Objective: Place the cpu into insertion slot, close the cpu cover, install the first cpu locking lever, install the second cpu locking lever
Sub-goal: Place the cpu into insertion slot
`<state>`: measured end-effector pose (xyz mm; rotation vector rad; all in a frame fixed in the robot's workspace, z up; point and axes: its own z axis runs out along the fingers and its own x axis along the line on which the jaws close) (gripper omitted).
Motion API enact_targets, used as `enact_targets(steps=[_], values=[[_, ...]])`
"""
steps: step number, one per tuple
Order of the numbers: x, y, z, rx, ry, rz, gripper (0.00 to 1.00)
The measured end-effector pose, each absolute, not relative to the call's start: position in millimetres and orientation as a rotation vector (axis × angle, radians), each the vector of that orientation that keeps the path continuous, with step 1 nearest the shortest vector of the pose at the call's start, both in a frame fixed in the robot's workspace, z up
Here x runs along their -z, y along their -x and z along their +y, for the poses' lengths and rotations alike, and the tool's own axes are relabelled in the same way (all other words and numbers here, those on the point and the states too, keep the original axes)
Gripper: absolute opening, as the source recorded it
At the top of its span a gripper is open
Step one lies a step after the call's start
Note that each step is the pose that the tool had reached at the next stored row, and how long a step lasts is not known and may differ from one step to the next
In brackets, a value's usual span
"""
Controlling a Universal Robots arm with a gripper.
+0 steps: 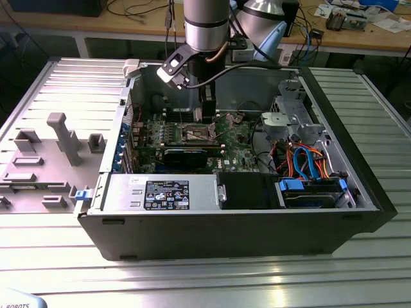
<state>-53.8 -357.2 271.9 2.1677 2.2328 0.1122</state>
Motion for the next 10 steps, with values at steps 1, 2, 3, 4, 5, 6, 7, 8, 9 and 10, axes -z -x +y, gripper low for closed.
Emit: enact_targets(steps=[1,2,3,4,5,6,7,8,9,10], values=[[-270.7,53.8,-357.2,-0.115,-2.169,2.234,0.54],[-269.6,53.8,-357.2,-0.117,-2.170,2.235,0.54],[-268.7,53.8,-357.2,-0.120,-2.171,2.236,0.54],[-268.1,53.8,-357.2,-0.120,-2.171,2.236,0.54],[-267.5,53.8,-357.2,-0.120,-2.171,2.236,0.54],[-266.9,53.8,-357.2,-0.120,-2.171,2.236,0.54],[-266.0,53.8,-357.2,-0.120,-2.171,2.236,0.54],[-265.6,53.9,-357.2,-0.120,-2.171,2.236,0.54],[-265.0,54.1,-357.2,-0.120,-2.171,2.236,0.54],[-264.4,54.2,-357.2,-0.120,-2.171,2.236,0.54]])
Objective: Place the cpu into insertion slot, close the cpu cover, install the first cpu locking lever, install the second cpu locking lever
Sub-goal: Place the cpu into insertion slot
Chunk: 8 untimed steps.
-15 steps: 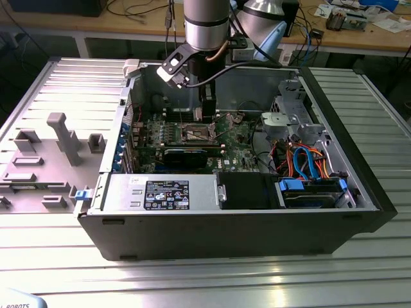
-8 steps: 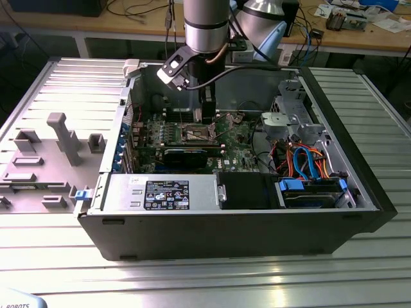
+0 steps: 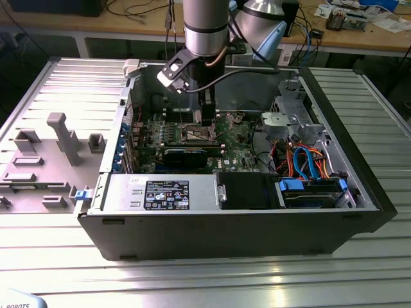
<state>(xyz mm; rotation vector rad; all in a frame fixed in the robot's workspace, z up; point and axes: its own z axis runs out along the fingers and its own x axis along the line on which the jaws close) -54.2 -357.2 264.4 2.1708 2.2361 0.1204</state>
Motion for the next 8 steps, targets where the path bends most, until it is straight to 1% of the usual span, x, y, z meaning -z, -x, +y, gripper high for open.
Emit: enact_targets(steps=[8], values=[[-252,56,-357,-0.126,-2.173,2.238,0.54]])
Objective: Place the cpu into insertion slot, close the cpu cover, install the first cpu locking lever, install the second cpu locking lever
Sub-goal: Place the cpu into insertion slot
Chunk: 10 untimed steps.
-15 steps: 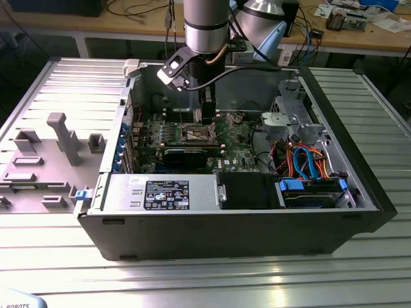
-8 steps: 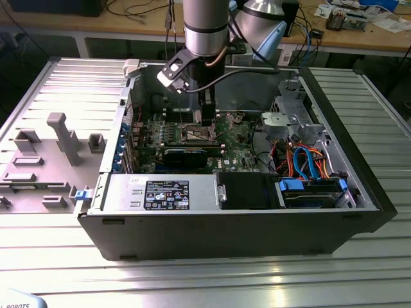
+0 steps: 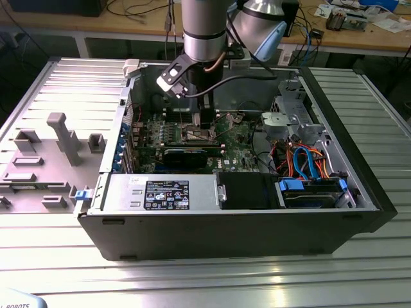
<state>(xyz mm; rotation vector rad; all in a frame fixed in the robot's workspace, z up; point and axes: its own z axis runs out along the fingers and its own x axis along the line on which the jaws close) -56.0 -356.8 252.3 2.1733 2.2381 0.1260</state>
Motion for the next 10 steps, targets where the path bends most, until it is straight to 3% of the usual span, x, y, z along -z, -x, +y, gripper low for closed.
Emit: enact_targets(steps=[10], values=[[-240.9,61.3,-351.1,-0.128,-2.173,2.237,0.54]])
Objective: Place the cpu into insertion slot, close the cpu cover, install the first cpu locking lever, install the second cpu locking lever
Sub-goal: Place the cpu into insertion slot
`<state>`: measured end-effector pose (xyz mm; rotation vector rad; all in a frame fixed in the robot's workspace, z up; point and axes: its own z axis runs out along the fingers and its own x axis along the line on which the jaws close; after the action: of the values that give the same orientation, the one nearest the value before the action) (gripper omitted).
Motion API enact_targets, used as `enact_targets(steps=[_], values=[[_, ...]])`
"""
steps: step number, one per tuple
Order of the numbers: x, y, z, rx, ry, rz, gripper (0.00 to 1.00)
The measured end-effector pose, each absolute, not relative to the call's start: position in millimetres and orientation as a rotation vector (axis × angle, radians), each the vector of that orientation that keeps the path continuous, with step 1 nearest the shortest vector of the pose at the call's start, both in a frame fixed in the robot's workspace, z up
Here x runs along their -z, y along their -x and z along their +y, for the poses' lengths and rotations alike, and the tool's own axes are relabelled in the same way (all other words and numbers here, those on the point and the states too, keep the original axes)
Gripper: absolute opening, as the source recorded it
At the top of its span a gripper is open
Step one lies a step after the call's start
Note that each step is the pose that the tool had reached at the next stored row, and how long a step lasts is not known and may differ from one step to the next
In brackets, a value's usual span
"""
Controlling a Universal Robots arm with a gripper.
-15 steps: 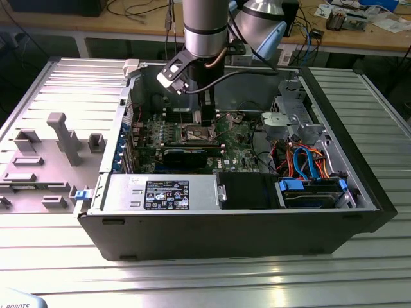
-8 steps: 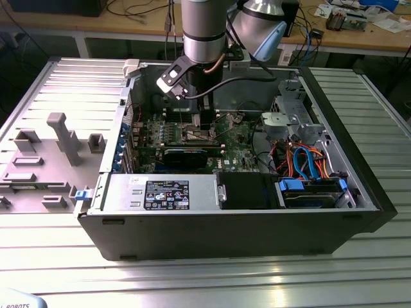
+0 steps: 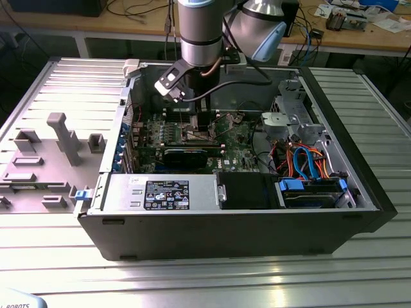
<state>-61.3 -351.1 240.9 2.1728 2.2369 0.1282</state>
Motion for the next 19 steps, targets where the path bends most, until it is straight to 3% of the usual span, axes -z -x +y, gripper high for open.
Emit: enact_targets(steps=[19], values=[[-235.0,62.9,-350.4,-0.128,-2.182,2.227,0.54]])
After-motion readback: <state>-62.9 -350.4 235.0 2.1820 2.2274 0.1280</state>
